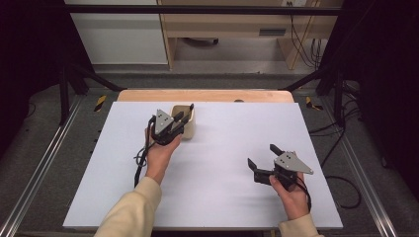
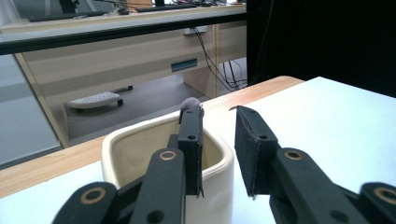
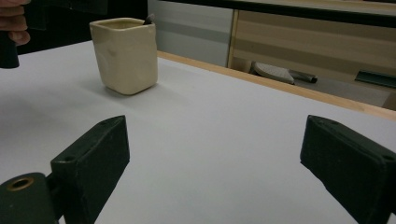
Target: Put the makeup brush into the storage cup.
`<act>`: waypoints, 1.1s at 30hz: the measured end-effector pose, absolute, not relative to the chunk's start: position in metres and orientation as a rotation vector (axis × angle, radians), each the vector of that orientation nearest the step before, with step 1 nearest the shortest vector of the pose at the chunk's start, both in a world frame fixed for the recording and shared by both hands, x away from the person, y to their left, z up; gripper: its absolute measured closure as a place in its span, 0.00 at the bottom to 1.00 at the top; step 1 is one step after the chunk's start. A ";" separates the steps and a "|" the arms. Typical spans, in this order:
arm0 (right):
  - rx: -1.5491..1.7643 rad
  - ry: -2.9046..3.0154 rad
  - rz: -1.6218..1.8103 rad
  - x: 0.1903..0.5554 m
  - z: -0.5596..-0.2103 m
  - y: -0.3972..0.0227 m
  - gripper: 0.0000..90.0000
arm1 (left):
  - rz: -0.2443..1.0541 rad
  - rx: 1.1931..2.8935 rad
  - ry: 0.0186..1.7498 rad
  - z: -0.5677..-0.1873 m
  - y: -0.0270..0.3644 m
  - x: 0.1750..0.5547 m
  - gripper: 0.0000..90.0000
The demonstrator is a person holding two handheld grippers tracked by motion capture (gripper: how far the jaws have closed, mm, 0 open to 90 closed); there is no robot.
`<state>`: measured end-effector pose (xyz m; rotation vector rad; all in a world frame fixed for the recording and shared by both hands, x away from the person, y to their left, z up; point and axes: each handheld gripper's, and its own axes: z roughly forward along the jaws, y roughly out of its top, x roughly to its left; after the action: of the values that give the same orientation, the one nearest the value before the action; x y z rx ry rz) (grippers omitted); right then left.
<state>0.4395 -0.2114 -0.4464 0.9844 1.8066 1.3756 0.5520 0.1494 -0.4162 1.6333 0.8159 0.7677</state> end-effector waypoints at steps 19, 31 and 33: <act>0.985 1.811 1.375 0.439 -0.446 -0.210 0.09 | 0.707 1.659 0.827 -0.407 0.145 0.543 0.47; 0.982 1.812 1.390 0.438 -0.444 -0.209 0.08 | 0.670 1.685 0.806 -0.395 0.135 0.517 0.11; 0.984 1.814 1.389 0.438 -0.444 -0.209 0.08 | 0.650 1.694 0.806 -0.395 0.136 0.510 0.09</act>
<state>0.4379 -0.2085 -0.4445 0.9836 1.8137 1.3889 0.5104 0.1362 -0.3953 1.6941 0.8057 0.6500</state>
